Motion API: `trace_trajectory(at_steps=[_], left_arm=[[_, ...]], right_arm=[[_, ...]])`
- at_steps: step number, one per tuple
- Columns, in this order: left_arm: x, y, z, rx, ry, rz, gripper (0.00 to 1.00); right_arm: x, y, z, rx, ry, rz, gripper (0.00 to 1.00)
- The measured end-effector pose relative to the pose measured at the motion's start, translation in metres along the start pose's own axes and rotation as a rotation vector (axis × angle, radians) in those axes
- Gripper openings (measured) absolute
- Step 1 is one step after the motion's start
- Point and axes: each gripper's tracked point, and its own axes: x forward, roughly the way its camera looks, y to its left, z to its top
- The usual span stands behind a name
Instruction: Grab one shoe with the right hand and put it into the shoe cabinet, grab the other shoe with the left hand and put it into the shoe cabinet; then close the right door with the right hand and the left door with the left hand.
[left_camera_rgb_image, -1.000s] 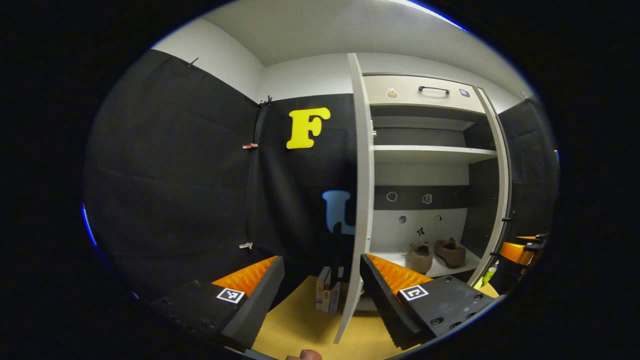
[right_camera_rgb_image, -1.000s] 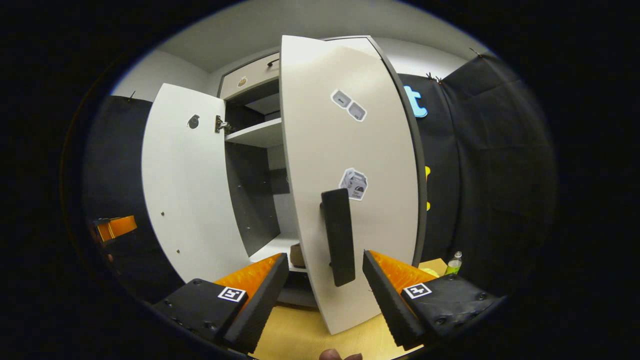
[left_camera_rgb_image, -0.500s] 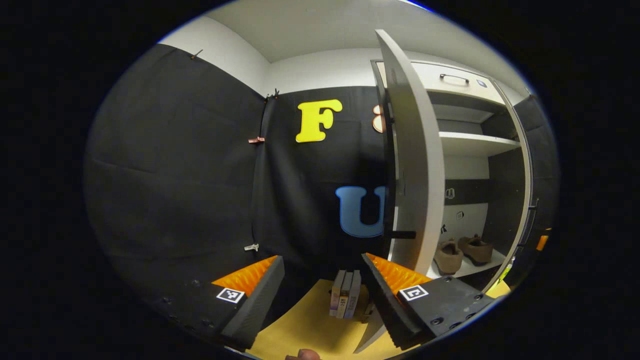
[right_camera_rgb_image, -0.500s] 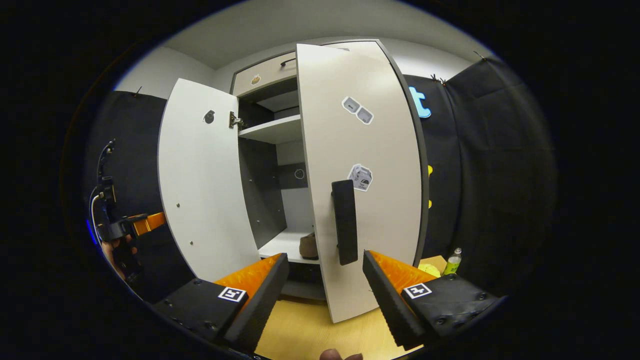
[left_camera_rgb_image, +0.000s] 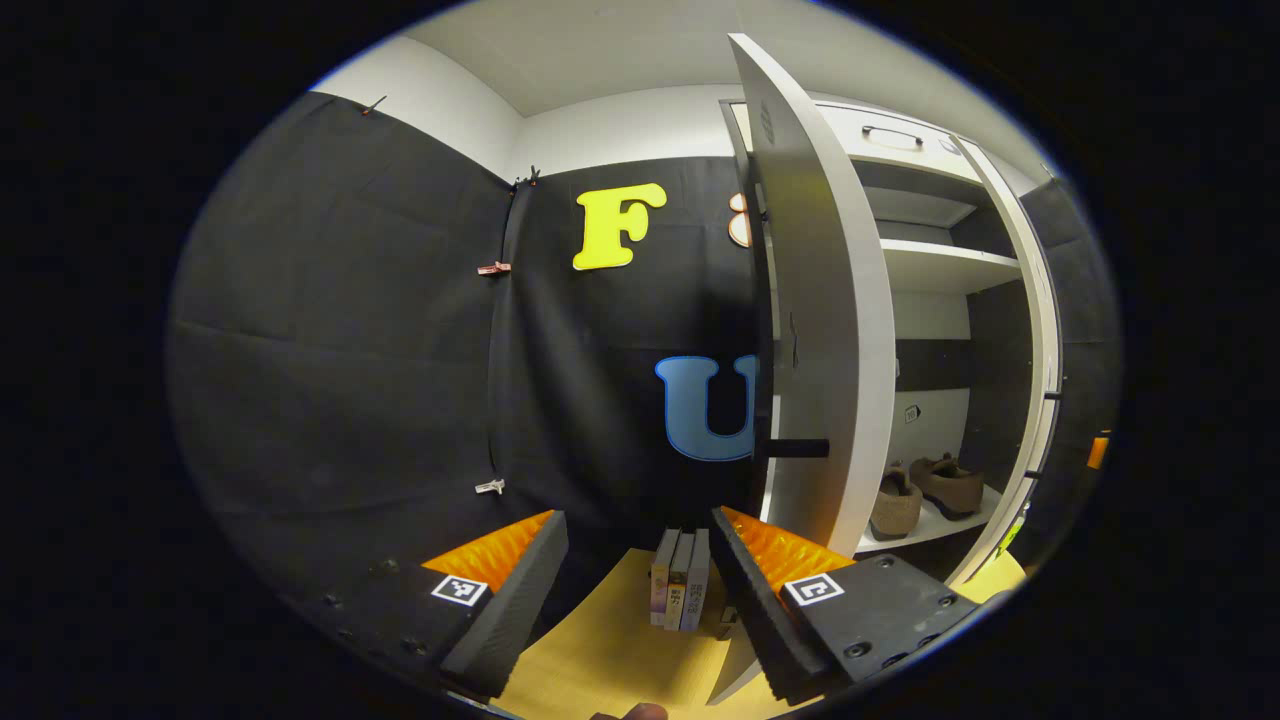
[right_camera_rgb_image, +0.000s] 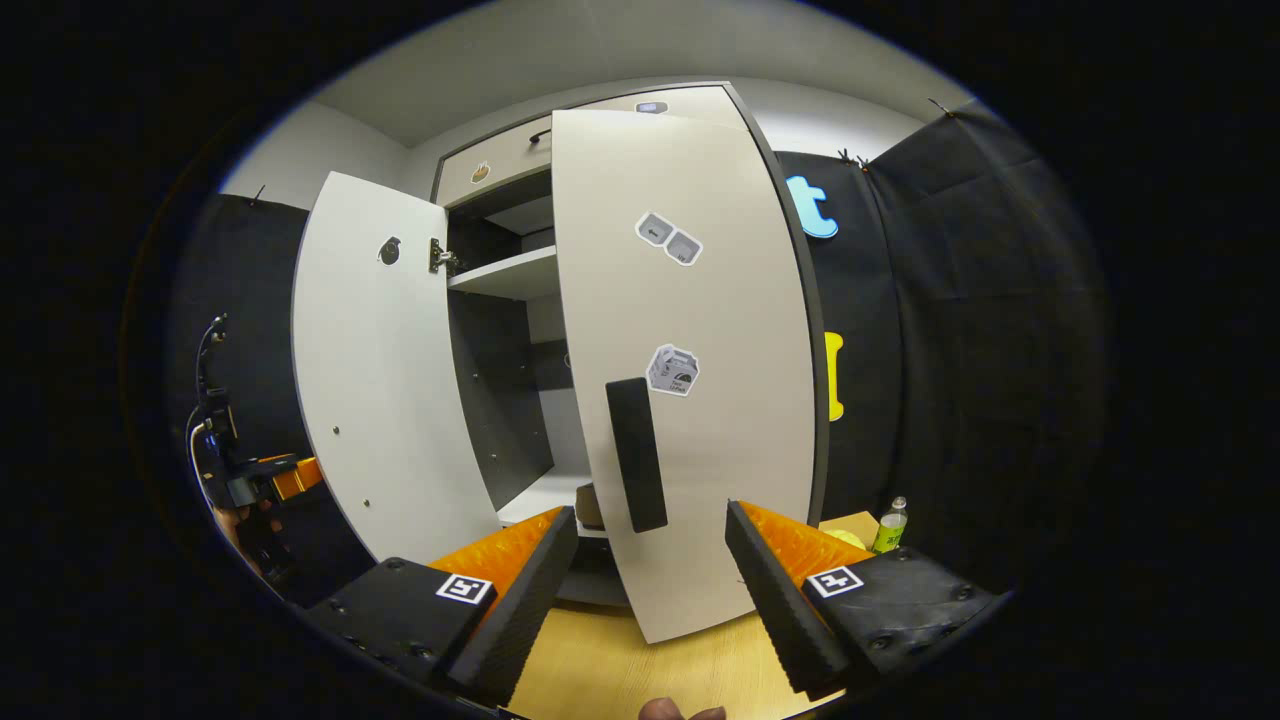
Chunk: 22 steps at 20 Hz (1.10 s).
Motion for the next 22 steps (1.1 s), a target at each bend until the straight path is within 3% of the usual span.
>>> trace_trajectory(at_steps=[8, 9, 11, 13, 14, 17, 22], left_arm=[[-0.019, -0.06, 0.002, 0.003, -0.002, -0.103, 0.92], [-0.021, -0.068, 0.002, 0.0, -0.006, -0.112, 0.88], [-0.02, -0.087, 0.002, -0.004, -0.013, -0.135, 0.92], [-0.022, -0.109, 0.002, -0.003, -0.016, -0.168, 0.88], [-0.023, -0.12, 0.003, 0.0, -0.017, -0.189, 0.92], [-0.031, -0.165, 0.005, 0.002, -0.027, -0.27, 0.9], [-0.043, -0.203, 0.003, -0.012, -0.014, -0.333, 0.91]], right_arm=[[0.002, -0.008, 0.001, 0.008, 0.003, 0.009, 0.98], [0.001, -0.009, 0.001, 0.013, 0.002, 0.011, 0.98], [0.0, -0.012, 0.004, 0.019, -0.005, 0.011, 0.98], [0.0, -0.014, 0.005, 0.018, -0.006, 0.013, 0.98], [0.0, -0.015, 0.005, 0.017, -0.003, 0.014, 0.98], [0.0, -0.016, 0.008, 0.018, -0.005, 0.018, 0.98], [-0.006, -0.013, 0.01, 0.006, -0.011, 0.018, 0.98]])
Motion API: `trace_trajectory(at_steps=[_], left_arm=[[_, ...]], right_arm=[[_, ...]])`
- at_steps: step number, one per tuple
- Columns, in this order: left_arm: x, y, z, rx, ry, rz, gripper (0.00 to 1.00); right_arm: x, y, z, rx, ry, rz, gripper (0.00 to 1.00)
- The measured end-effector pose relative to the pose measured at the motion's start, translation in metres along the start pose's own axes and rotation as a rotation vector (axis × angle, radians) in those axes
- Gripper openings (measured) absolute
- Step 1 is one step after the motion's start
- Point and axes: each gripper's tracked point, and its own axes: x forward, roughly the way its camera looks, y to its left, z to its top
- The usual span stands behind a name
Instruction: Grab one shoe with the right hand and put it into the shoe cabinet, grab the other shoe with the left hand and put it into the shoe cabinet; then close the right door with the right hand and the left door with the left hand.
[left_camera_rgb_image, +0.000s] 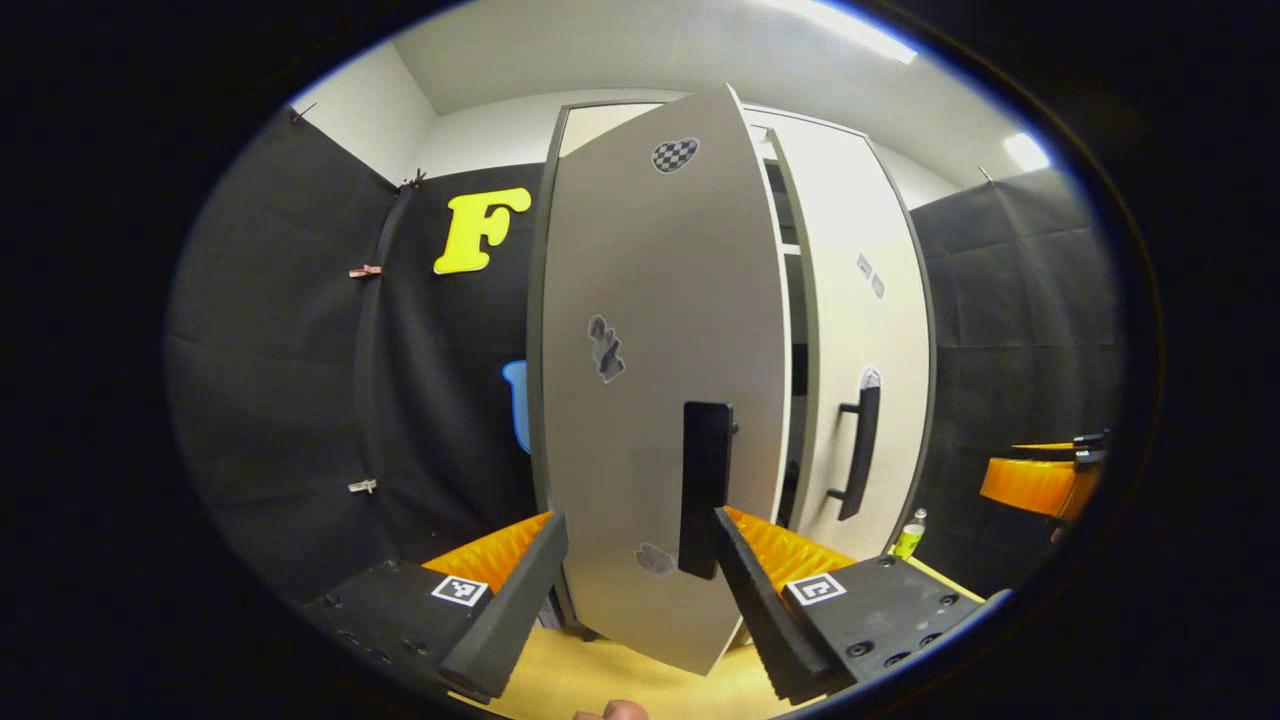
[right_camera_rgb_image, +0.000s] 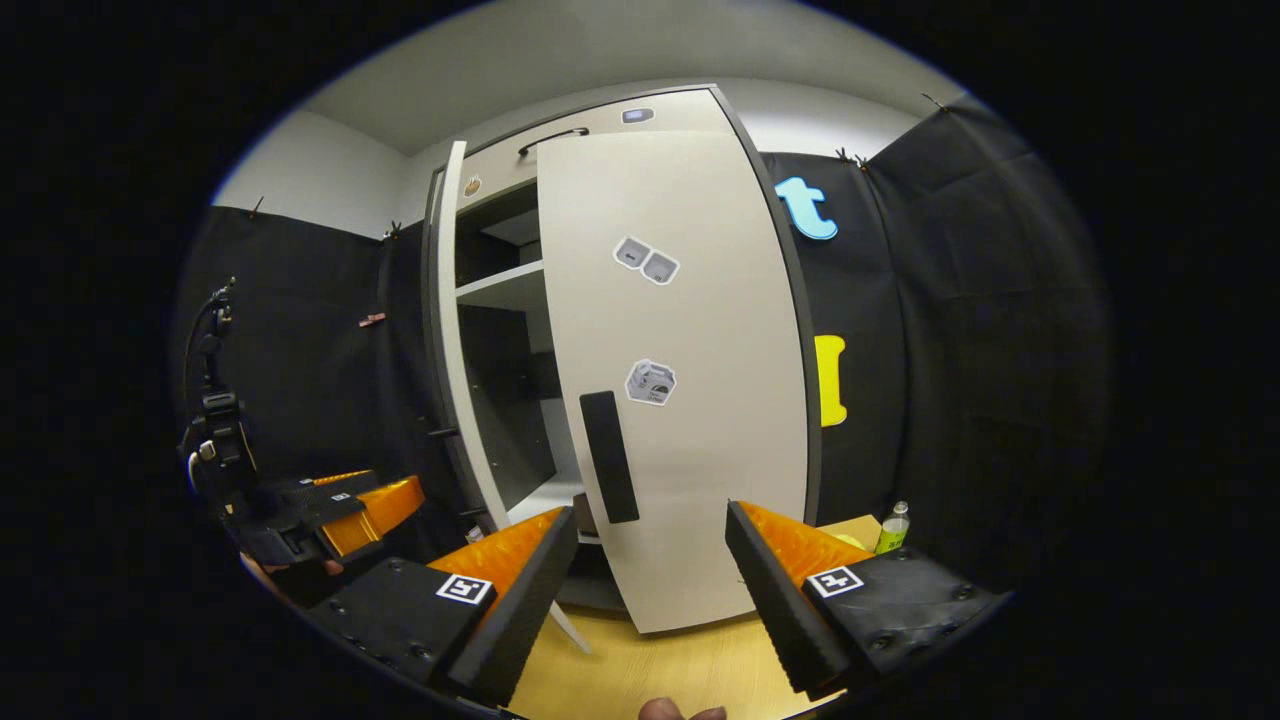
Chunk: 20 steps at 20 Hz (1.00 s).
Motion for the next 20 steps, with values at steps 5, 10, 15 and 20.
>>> trace_trajectory(at_steps=[5, 10, 15, 20], left_arm=[[-0.008, -0.017, -0.002, -0.001, 0.016, -0.032, 0.93], [-0.02, -0.02, -0.003, -0.004, 0.024, -0.037, 0.94], [-0.038, -0.018, 0.004, 0.012, 0.01, -0.031, 0.94], [-0.047, -0.019, 0.012, 0.02, -0.014, -0.045, 0.94]], right_arm=[[-0.002, 0.001, 0.002, -0.012, -0.006, -0.012, 0.98], [-0.009, 0.005, 0.002, -0.031, -0.015, -0.029, 0.98], [-0.017, 0.013, 0.003, -0.048, -0.027, -0.049, 0.98], [-0.024, 0.015, 0.003, -0.062, -0.037, -0.082, 0.98]])
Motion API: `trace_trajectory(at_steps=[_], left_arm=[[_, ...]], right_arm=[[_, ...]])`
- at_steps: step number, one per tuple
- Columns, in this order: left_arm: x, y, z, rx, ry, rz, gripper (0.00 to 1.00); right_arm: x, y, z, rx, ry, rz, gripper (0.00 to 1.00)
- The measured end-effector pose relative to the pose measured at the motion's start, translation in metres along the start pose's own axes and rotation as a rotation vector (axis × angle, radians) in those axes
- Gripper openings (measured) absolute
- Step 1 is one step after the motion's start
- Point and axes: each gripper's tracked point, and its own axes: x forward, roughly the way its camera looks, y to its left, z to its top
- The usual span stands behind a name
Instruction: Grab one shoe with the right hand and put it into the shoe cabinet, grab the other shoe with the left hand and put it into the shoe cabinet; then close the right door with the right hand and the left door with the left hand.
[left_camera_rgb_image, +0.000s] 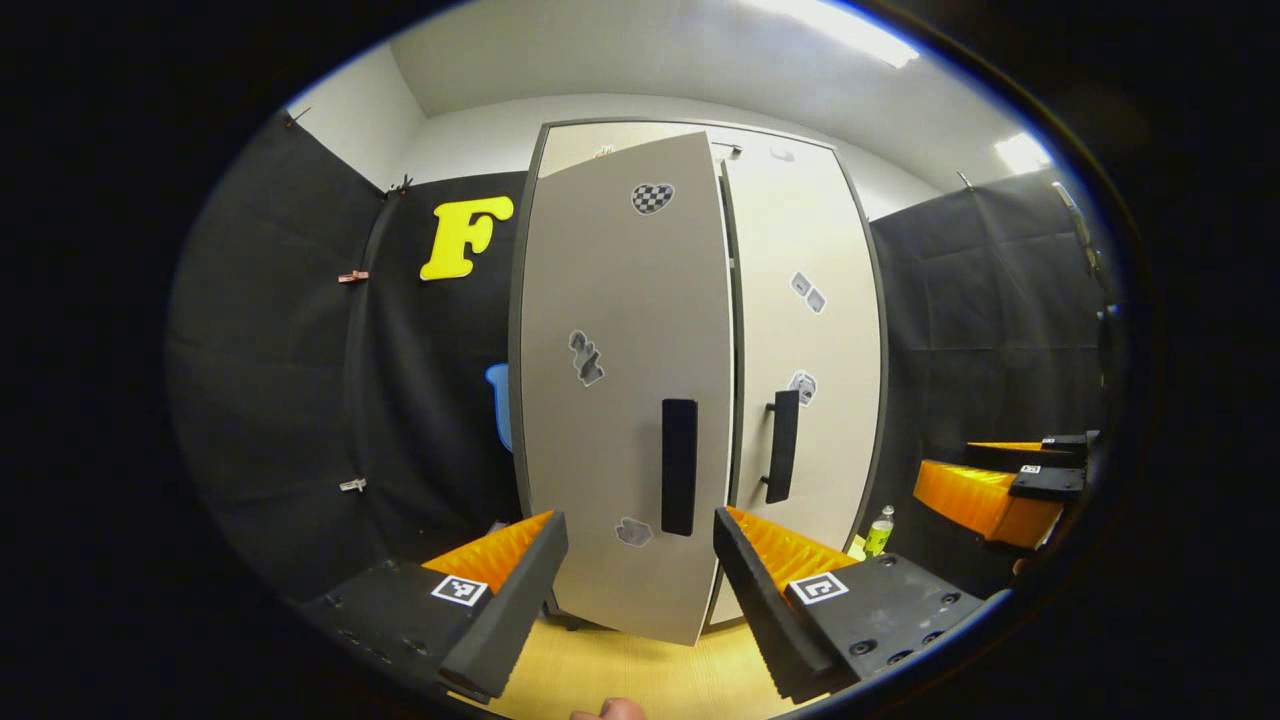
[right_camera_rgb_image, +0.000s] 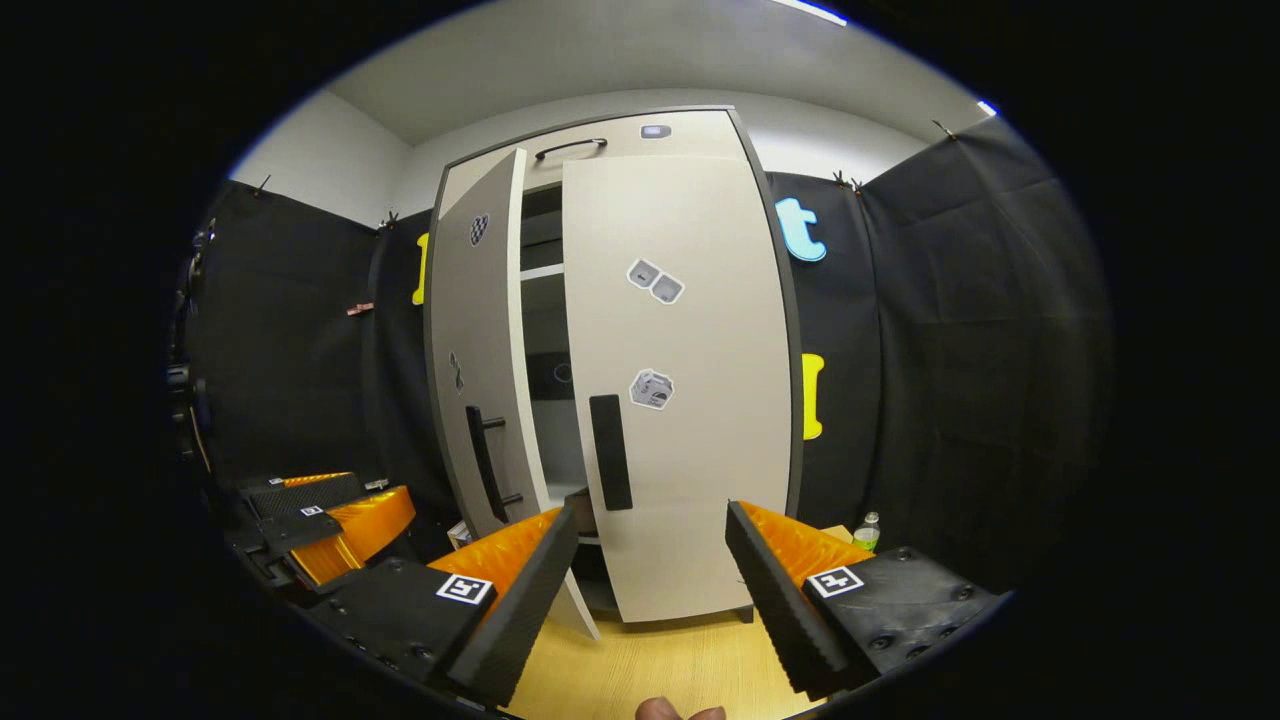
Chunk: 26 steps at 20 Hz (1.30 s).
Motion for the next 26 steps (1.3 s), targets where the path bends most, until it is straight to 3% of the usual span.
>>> trace_trajectory(at_steps=[9, 26], left_arm=[[-0.01, 0.001, 0.0, -0.001, 0.002, -0.008, 0.92], [-0.012, 0.022, -0.006, -0.01, 0.008, 0.006, 0.94]], right_arm=[[-0.011, 0.001, -0.004, -0.042, -0.007, -0.036, 0.98], [-0.02, 0.01, -0.008, -0.064, -0.008, -0.038, 0.98]])
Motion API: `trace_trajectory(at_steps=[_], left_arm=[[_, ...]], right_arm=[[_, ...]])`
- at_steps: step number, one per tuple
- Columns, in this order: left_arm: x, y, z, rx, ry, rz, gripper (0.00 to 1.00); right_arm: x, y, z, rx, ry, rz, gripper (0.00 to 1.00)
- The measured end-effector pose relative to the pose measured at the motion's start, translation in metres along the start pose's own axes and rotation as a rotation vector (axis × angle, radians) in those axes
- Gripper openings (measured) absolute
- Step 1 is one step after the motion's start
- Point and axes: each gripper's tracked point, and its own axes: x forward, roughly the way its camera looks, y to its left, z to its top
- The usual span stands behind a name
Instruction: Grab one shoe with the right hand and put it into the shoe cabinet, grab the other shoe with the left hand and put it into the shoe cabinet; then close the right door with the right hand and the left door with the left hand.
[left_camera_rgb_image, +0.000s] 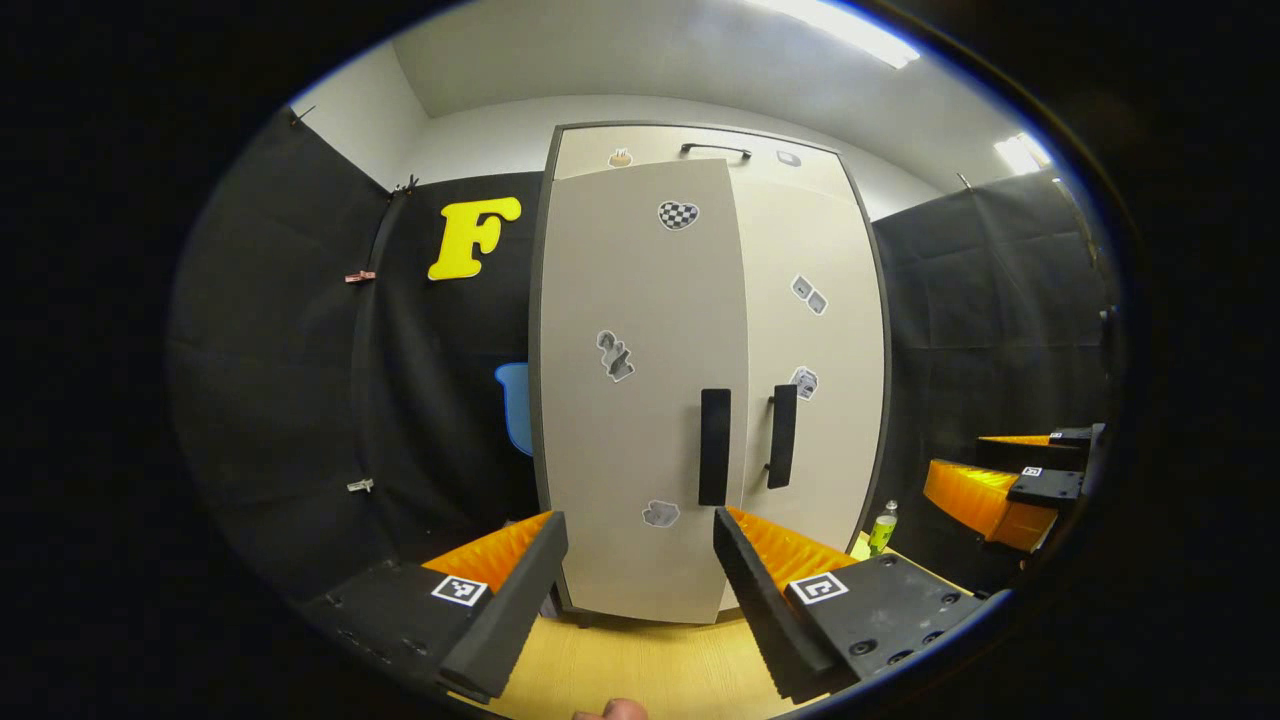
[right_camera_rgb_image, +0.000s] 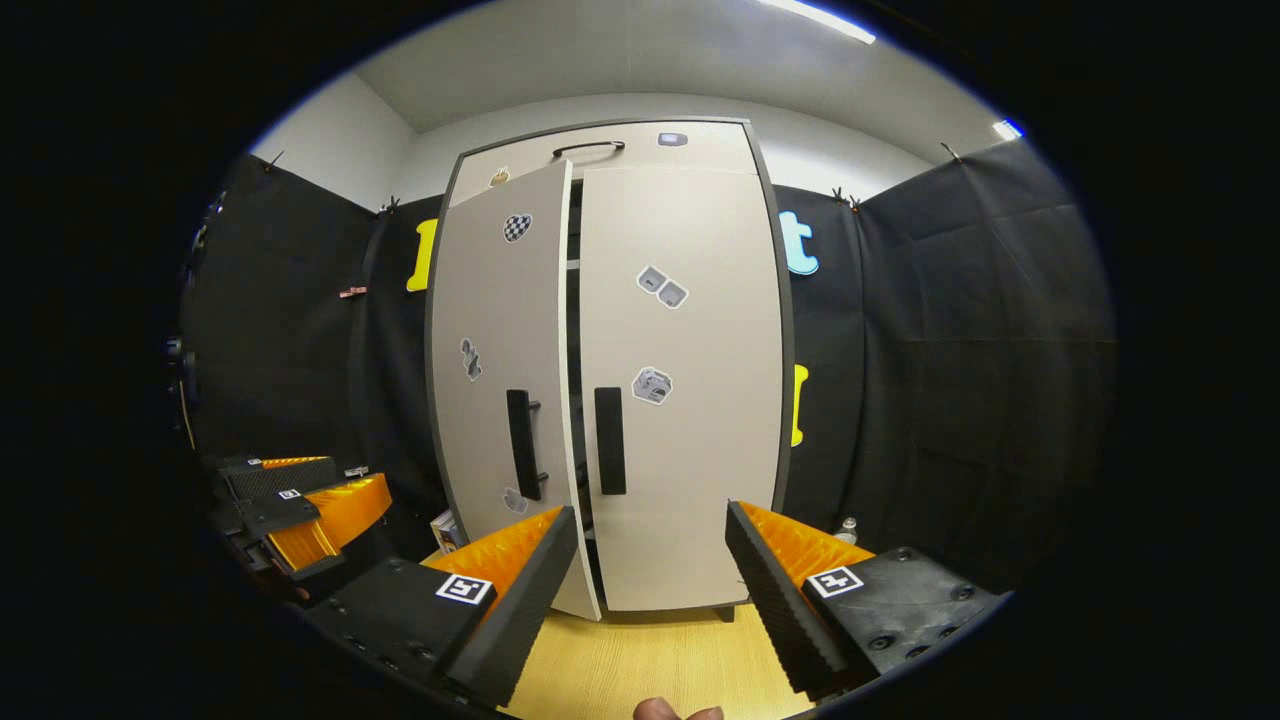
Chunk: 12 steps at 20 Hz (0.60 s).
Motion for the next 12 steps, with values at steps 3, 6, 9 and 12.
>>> trace_trajectory(at_steps=[3, 6, 9, 12], left_arm=[[-0.001, -0.0001, 0.0009, 0.004, -0.001, 0.001, 0.94], [0.0, -0.0019, 0.0015, 0.011, -0.009, 0.0, 0.94], [0.0026, -0.002, -0.0023, 0.003, -0.002, 0.004, 0.94], [0.003, -0.0013, -0.0008, -0.006, -0.002, 0.012, 0.94]], right_arm=[[0.0006, -0.0018, -0.0018, 0.007, 0.003, -0.001, 0.98], [0.0017, -0.0016, -0.0026, 0.006, 0.009, 0.002, 0.98], [0.0013, -0.0019, -0.0024, 0.003, 0.007, 0.005, 0.98], [0.0013, -0.003, -0.0018, 0.001, 0.005, 0.012, 0.98]])
